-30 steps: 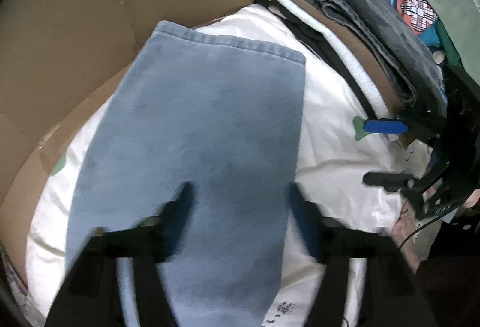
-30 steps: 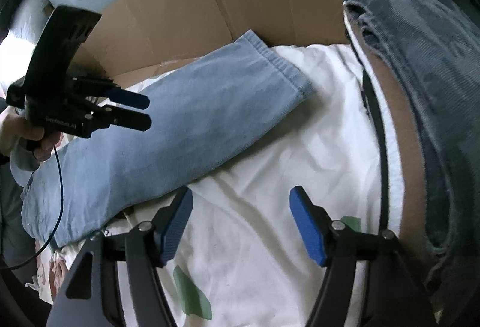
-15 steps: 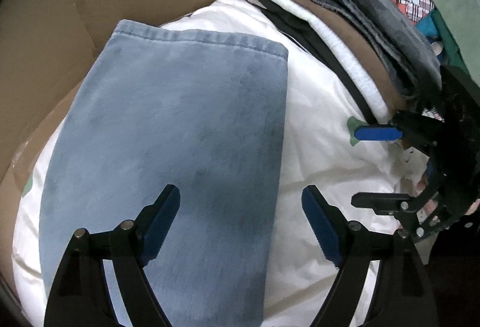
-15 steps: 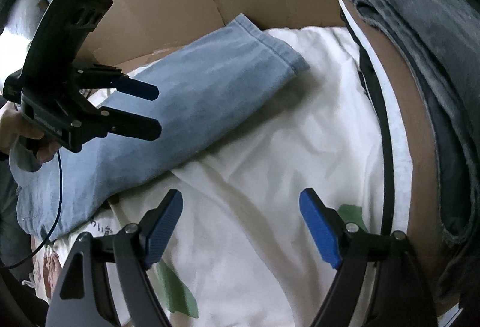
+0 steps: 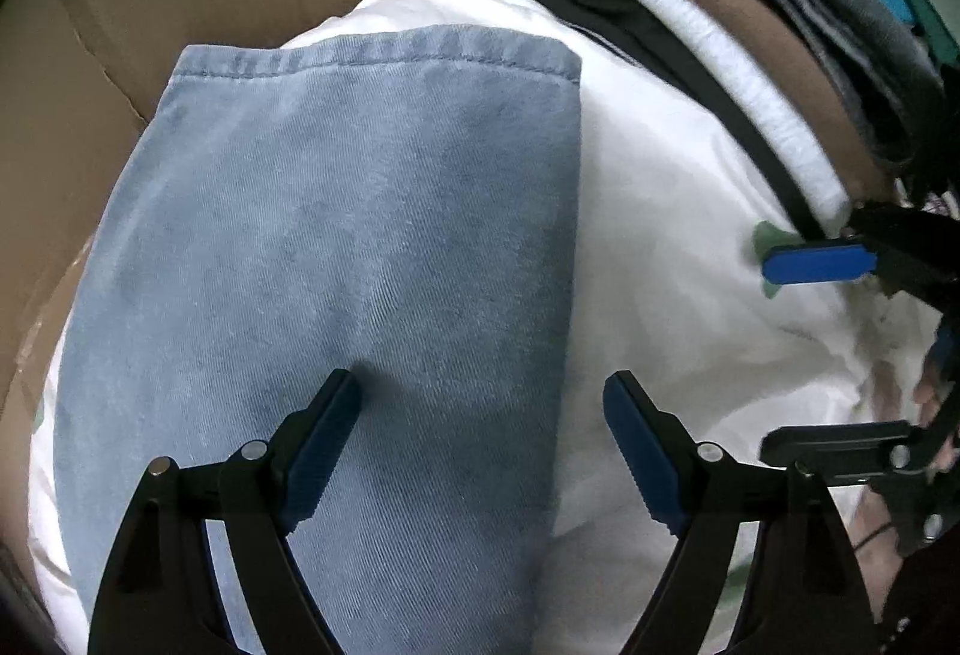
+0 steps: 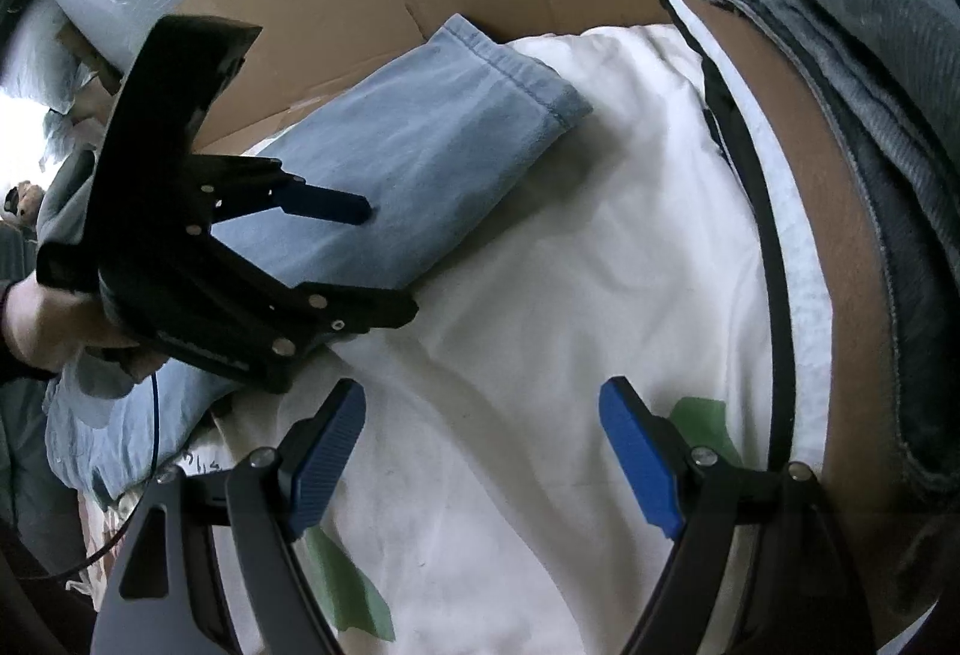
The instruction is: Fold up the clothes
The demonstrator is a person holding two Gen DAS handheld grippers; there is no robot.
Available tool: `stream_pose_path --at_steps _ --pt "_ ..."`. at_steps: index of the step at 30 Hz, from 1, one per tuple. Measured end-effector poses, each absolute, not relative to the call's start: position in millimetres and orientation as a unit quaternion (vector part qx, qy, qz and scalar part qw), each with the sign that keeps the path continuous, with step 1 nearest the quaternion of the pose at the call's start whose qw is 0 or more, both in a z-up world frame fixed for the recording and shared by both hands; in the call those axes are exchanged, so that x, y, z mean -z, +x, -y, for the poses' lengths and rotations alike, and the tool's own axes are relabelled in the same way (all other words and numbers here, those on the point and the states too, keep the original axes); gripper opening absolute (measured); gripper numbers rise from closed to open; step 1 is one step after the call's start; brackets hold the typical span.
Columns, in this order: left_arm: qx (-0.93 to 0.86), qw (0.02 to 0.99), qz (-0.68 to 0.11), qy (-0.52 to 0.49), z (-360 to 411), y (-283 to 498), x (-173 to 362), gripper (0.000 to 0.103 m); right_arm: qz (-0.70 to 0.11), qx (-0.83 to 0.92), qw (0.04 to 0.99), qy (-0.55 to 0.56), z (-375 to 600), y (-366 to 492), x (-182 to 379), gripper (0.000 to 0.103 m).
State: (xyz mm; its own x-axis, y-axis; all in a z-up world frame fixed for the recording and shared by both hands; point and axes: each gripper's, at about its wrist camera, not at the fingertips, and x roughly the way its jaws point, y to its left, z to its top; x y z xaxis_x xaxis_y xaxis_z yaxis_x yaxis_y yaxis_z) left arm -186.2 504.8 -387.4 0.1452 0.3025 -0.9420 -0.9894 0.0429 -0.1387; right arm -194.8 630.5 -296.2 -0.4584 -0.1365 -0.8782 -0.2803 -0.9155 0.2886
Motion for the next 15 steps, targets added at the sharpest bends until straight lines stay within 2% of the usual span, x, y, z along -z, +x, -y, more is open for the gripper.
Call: stream_pose_path --at_steps 12,13,15 --pt "-0.571 0.589 -0.424 -0.384 -499.4 -170.1 391.7 0.084 -0.207 -0.826 0.041 -0.523 -628.9 -191.9 298.6 0.08" --pt "-0.573 0.588 -0.422 -0.385 -499.0 -172.3 391.6 0.082 -0.206 -0.826 0.041 -0.523 -628.5 -191.5 298.9 0.08" --pt "-0.581 0.582 -0.421 -0.382 -498.0 -175.5 389.1 0.071 -0.206 -0.826 0.041 -0.522 -630.7 -189.5 299.7 0.08"
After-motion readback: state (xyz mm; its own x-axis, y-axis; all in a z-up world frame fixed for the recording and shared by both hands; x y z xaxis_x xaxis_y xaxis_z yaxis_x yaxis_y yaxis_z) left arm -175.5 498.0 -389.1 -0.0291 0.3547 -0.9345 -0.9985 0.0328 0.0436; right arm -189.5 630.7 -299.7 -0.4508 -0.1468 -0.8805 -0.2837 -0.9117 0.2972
